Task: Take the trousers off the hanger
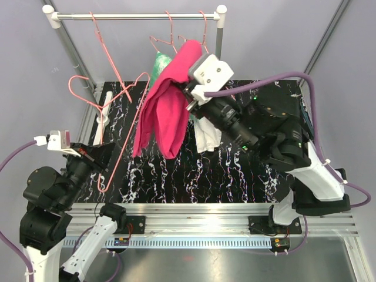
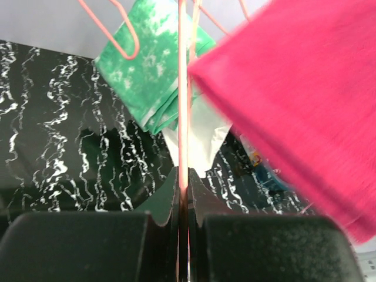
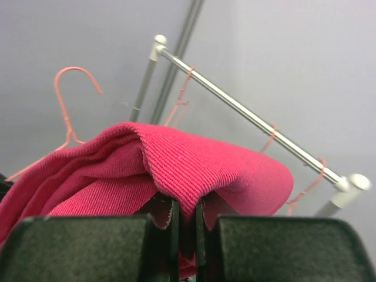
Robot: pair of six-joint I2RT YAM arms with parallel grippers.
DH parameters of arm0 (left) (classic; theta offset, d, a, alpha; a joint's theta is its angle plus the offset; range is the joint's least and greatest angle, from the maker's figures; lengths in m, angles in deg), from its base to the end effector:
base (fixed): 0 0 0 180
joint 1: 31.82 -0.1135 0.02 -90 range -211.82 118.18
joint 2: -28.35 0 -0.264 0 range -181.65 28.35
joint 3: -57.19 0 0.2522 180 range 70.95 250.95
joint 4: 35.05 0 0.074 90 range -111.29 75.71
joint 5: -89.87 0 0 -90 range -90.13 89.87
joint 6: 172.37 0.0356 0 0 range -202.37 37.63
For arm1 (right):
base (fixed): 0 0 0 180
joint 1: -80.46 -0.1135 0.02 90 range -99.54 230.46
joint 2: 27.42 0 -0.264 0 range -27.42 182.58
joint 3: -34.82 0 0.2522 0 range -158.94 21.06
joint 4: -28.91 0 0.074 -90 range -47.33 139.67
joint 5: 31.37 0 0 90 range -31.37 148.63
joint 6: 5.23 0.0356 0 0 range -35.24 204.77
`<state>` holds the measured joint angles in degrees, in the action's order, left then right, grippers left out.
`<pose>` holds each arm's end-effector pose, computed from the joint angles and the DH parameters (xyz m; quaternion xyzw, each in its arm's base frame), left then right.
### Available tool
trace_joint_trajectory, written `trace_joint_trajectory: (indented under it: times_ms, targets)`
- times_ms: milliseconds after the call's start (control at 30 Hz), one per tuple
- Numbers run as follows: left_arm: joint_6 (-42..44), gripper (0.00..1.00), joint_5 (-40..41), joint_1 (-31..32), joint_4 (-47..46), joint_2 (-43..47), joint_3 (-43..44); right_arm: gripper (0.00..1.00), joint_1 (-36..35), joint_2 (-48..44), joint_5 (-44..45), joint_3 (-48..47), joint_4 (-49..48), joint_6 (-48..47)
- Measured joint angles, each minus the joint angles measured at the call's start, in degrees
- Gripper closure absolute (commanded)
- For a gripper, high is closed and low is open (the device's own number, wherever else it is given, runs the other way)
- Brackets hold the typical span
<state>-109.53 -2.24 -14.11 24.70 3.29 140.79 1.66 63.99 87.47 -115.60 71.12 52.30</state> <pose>0.0206 -0.0079 0.4381 -0.0460 0.7130 -0.2791 0.6415 0.0668 0.2488 0.6240 -0.3638 0.4910 0.1694 0.7732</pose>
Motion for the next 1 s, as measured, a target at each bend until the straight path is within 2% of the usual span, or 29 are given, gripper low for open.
trace_joint_trajectory:
  times_ms: [200, 400, 500, 633, 733, 1000]
  targets:
    - [1.42, 1.00, 0.61, 0.00, 2.16, 0.37, 0.20, 1.00, -0.07, -4.68, 8.52, 2.38, -2.78, -7.48]
    - [3.17, 1.00, 0.72, 0.00, 3.61, 0.72, 1.09, 1.00, -0.07, -11.91, 18.16, 7.93, -9.97, -16.59]
    - [3.72, 1.00, 0.85, 0.00, 4.15, 0.72, 1.46, 1.00, -0.07, -13.05, 24.68, 8.31, -17.07, -25.00]
    - [4.09, 1.00, 0.85, 0.00, 4.17, 0.72, 1.49, 1.00, 1.36, -13.62, 32.83, 12.07, -31.98, -39.52]
    - [4.04, 1.00, 0.68, 0.00, 4.07, 0.74, 1.49, 1.00, 7.04, -13.75, 36.15, 14.78, -33.73, -41.55]
    - [3.85, 1.00, -0.26, 0.00, 3.61, 0.72, 1.38, 1.00, 30.01, -13.94, 40.15, 25.77, -24.11, -30.23]
